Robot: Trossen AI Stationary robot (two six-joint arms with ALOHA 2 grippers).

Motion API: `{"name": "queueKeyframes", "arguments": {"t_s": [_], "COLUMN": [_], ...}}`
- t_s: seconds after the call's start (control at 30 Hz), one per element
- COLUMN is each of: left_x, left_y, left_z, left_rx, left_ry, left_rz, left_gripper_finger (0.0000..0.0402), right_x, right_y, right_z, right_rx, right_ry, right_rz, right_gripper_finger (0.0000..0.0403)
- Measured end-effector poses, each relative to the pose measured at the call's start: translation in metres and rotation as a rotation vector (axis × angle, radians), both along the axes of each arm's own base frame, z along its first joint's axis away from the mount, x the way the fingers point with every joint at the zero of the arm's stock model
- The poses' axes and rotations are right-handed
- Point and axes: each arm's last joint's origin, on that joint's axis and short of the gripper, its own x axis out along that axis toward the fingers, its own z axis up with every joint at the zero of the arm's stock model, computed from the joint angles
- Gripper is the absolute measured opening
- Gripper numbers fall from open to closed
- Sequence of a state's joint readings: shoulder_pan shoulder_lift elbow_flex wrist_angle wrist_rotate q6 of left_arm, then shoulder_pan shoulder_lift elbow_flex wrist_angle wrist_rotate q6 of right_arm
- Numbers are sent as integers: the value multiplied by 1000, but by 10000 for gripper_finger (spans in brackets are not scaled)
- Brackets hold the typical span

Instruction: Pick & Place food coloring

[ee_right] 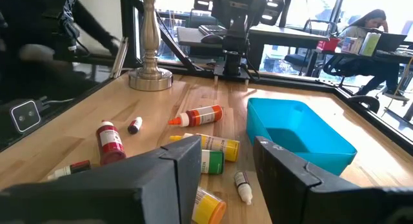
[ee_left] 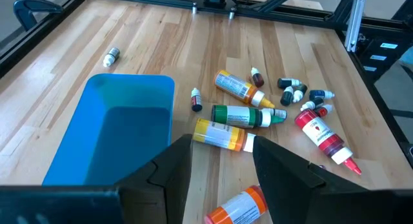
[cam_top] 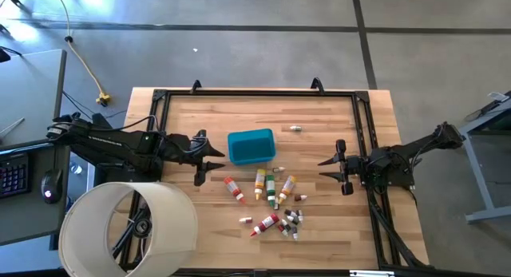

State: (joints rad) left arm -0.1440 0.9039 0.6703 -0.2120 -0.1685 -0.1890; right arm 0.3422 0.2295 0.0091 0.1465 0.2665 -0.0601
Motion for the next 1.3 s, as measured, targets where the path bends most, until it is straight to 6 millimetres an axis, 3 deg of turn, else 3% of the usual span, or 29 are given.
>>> {"name": "queueKeyframes", "arguments": {"t_s": [1.3], "left_x": [0], "left_y": [0], "left_z": [0], "left_rx": [0], "left_ry": [0], "left_rz": [0], "left_gripper_finger": [161], "right_x": [0], "right_y": [0], "right_z": [0], "right_rx": [-13], "right_ry": [0], "right_rz": [-3], "right_gripper_finger": [135]}}
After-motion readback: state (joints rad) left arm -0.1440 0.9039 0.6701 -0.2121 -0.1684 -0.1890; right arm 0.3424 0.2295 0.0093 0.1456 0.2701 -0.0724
